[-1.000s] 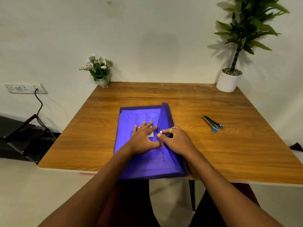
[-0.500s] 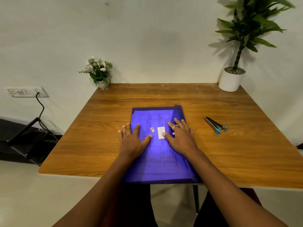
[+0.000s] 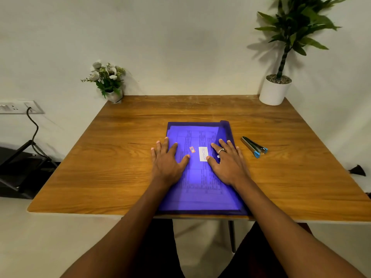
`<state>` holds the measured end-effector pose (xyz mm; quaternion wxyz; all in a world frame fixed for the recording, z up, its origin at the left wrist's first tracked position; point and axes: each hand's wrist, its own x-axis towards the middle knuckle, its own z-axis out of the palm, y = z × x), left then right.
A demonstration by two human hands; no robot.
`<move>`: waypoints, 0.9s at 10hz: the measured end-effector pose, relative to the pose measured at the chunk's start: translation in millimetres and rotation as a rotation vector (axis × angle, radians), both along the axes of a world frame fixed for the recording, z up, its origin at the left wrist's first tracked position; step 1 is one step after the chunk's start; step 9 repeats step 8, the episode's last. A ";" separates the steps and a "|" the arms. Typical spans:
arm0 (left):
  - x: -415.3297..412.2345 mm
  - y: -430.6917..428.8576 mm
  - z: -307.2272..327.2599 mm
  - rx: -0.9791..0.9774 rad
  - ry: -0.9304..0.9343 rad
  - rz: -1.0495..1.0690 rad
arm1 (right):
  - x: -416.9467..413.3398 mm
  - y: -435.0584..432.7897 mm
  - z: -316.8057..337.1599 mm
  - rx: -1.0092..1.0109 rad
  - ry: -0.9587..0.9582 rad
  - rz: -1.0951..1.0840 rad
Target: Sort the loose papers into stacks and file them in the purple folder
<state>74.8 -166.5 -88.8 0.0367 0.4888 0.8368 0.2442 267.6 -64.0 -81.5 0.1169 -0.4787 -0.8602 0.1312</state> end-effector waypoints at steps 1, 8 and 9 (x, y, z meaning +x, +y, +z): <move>0.2 -0.1 2.2 0.027 -0.029 -0.036 | 0.3 1.1 0.1 -0.009 -0.003 0.007; -67.5 83.3 41.0 0.072 0.013 0.016 | -85.5 97.2 54.5 0.178 -0.001 -0.029; -67.5 83.3 41.0 0.072 0.013 0.016 | -85.5 97.2 54.5 0.178 -0.001 -0.029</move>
